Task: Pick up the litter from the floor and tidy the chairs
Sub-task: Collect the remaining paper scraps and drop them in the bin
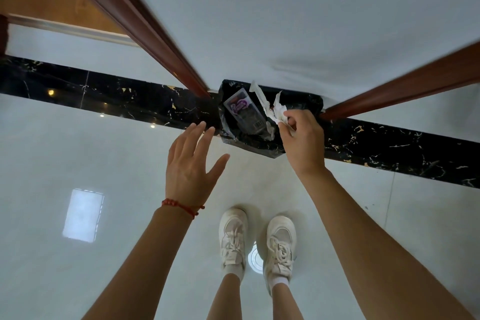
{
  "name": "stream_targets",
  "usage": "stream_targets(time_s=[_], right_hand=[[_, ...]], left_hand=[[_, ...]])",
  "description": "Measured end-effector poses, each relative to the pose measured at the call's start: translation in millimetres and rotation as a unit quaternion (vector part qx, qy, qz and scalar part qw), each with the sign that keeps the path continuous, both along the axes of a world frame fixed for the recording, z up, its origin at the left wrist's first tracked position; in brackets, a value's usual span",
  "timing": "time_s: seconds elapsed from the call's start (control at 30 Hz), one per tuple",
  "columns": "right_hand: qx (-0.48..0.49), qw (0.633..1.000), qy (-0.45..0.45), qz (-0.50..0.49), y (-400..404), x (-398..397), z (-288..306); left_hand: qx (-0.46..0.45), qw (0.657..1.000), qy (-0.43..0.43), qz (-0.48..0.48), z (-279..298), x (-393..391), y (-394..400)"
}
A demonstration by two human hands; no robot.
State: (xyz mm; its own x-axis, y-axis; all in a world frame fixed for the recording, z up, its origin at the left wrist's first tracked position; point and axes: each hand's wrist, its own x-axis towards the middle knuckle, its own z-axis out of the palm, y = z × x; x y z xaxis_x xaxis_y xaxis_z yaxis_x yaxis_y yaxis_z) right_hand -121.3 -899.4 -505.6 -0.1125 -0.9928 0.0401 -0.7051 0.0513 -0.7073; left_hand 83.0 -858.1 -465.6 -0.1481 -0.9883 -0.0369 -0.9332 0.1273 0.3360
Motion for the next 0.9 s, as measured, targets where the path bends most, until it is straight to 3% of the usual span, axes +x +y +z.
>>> stream_targets(time_s=[0.1,0.23,0.33,0.6,0.9], right_hand=[[0.040,0.999,0.013,-0.017,-11.9,8.7,-18.0],[0.128,0.987,0.096,-0.036,-15.3,12.1,-33.2],[0.128,0.985,0.111,-0.019,-6.1,11.5,-23.2],[0.084,0.981,0.173,0.030,36.9,-11.5,58.9],[0.106,0.968,0.219,0.056,95.5,-48.5,187.8]], left_hand=[[0.006,1.000,-0.006,-0.007,-6.1,5.3,0.2],[0.024,1.000,-0.012,-0.015,-13.5,8.5,-0.6],[0.043,0.999,-0.019,-0.010,-11.5,7.4,1.3],[0.072,0.996,-0.050,-0.029,40.2,-4.5,10.3],[0.077,0.991,-0.091,-0.062,168.0,-15.7,34.2]])
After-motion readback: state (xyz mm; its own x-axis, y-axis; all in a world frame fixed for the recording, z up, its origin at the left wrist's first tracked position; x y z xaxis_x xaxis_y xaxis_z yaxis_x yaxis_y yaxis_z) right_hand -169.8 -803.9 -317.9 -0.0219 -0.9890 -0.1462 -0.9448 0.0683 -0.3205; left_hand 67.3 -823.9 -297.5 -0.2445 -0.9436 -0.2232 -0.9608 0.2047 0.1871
